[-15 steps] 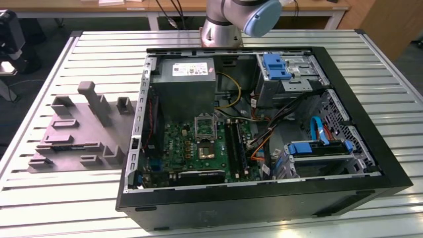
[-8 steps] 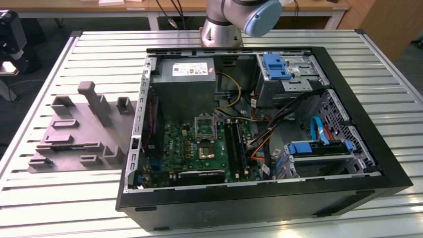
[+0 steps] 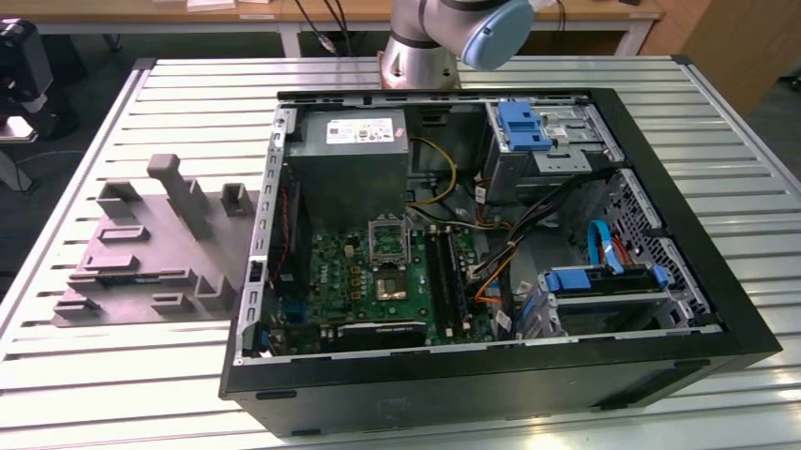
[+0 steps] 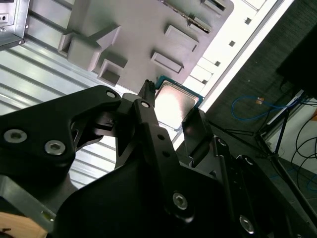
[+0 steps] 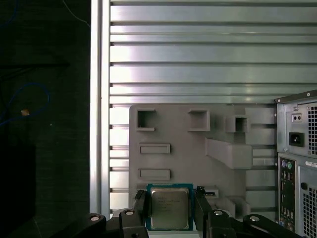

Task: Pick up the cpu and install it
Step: 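Pick up the cpu and move it towards the insertion slot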

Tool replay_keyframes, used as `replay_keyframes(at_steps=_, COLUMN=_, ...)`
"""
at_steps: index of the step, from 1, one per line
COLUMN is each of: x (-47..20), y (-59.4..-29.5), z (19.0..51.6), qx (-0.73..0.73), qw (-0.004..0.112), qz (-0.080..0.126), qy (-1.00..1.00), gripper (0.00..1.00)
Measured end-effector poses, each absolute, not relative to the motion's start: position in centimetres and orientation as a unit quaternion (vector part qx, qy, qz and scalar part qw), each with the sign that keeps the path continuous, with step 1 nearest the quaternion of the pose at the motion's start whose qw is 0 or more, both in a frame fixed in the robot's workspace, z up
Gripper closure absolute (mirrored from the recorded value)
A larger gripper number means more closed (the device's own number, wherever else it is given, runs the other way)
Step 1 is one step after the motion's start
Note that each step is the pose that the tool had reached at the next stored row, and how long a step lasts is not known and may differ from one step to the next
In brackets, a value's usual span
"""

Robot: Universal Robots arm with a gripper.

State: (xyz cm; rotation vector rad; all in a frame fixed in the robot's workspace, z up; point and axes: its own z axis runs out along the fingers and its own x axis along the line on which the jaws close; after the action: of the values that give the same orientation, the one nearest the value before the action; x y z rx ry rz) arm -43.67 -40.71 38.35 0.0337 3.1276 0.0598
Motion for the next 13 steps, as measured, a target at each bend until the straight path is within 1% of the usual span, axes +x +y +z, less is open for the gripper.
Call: replay_keyframes(at_steps=13, x=-43.35, y=-40.71, z=38.34, qx=0.011, qw=0.007, qz=0.019, qy=1.0, gripper=0.53)
